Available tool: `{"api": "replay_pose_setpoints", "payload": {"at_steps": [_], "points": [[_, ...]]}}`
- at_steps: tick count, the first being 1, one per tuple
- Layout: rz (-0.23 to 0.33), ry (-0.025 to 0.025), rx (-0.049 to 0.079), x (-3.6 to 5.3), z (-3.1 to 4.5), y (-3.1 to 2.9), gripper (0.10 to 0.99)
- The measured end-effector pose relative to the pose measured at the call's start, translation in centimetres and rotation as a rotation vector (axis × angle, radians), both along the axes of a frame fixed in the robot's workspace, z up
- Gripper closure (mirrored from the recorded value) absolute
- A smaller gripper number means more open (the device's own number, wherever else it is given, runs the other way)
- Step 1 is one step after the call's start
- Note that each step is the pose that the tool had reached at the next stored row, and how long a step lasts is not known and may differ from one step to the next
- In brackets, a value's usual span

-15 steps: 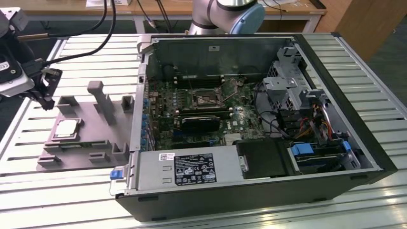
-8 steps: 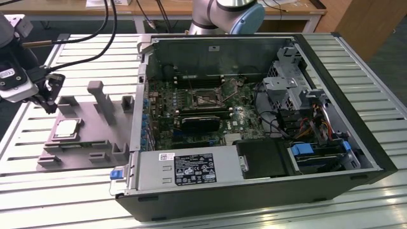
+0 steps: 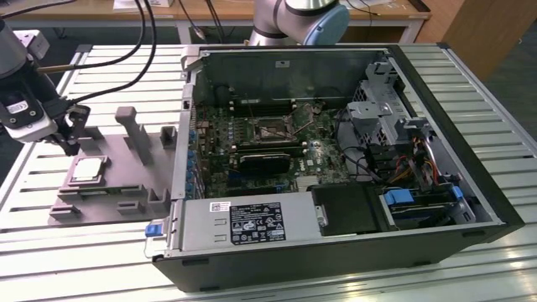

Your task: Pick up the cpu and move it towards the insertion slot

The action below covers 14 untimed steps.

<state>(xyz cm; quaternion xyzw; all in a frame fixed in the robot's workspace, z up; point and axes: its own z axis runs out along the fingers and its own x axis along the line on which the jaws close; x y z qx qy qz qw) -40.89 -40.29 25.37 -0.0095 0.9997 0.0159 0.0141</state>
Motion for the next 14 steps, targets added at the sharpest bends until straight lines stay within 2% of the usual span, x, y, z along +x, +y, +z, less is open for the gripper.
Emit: {"api": "replay_pose_setpoints", "payload": {"at_steps": [6,7,11,14], "points": [[0.0,0.0002,-0.003,-0.06,-0.95,0.0,0.984],[0.0,0.0,-0.005,-0.09,-1.32,0.0,0.984],[0.0,0.0,-0.007,-0.13,-2.03,0.0,0.984],[0.0,0.0,-0.008,-0.15,-2.94,0.0,0.984]]}}
